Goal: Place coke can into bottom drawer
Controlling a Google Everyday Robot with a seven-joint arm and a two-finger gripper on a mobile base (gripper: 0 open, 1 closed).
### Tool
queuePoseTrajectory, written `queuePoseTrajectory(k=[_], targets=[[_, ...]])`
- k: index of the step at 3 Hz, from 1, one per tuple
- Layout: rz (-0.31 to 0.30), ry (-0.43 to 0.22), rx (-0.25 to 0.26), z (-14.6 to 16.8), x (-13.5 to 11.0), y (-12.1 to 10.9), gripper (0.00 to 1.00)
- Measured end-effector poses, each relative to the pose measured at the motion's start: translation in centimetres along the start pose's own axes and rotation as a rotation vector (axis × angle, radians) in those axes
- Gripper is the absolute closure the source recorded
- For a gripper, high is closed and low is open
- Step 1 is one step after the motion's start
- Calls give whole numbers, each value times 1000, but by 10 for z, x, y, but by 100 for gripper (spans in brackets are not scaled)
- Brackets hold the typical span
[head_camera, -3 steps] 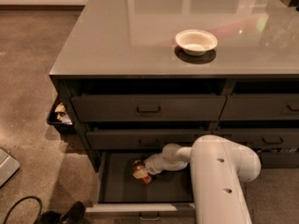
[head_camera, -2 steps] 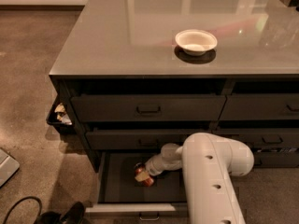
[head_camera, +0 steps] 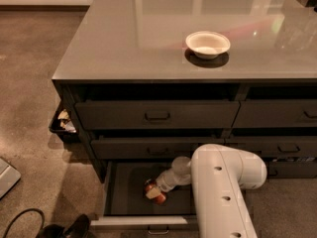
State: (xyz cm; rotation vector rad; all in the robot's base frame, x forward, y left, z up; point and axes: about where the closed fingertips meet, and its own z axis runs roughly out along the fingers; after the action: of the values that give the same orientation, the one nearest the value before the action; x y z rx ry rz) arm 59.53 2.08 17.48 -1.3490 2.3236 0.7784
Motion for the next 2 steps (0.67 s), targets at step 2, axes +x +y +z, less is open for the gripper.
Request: queuePoseTrajectory(k=[2], targets=[[2,2,-13,8,9,2,11]])
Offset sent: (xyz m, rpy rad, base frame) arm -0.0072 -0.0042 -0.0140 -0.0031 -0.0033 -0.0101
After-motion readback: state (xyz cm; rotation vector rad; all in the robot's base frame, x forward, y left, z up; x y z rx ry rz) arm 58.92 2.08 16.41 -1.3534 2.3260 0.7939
